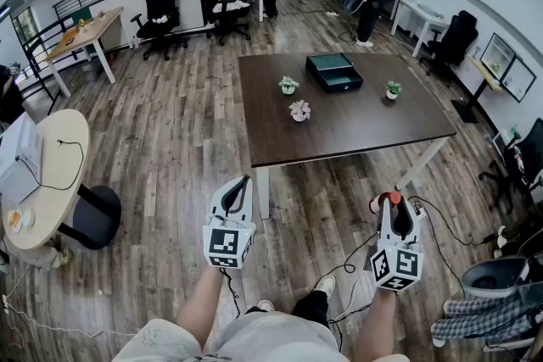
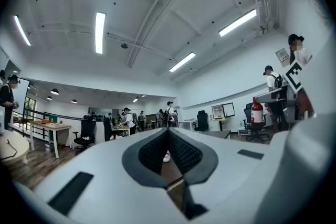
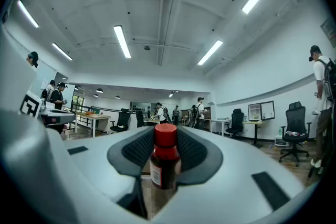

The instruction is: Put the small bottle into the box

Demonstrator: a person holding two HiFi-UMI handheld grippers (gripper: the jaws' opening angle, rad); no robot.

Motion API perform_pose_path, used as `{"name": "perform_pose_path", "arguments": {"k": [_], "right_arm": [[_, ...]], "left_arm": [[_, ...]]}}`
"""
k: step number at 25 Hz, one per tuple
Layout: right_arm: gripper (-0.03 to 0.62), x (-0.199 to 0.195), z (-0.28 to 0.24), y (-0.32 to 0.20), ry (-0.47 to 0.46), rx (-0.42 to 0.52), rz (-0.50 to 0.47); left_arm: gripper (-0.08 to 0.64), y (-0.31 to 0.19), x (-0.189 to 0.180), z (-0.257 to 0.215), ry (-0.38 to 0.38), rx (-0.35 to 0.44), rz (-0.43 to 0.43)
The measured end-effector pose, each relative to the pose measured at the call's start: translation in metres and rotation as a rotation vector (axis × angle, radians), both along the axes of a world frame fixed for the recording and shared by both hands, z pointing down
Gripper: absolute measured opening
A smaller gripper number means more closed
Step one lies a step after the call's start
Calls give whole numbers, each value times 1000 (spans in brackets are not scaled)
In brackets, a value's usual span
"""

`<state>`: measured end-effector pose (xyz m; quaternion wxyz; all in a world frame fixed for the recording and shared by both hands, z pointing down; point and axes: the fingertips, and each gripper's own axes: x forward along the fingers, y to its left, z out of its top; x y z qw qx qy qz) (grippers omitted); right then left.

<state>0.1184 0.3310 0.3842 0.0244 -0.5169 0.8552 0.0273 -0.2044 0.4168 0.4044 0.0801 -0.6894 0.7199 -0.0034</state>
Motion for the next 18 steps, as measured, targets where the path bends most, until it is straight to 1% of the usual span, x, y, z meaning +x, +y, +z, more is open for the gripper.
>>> {"name": "perform_pose_path", "arguments": {"k": [12,18], "right_arm": [[133,11,0,-15,13,3,12],[135,27,5,-22,12,-9,33]], "left_arm": [[2,-22,18,-4,-8,-8,31],[2,-42,40,0,-9,-21,71]]}}
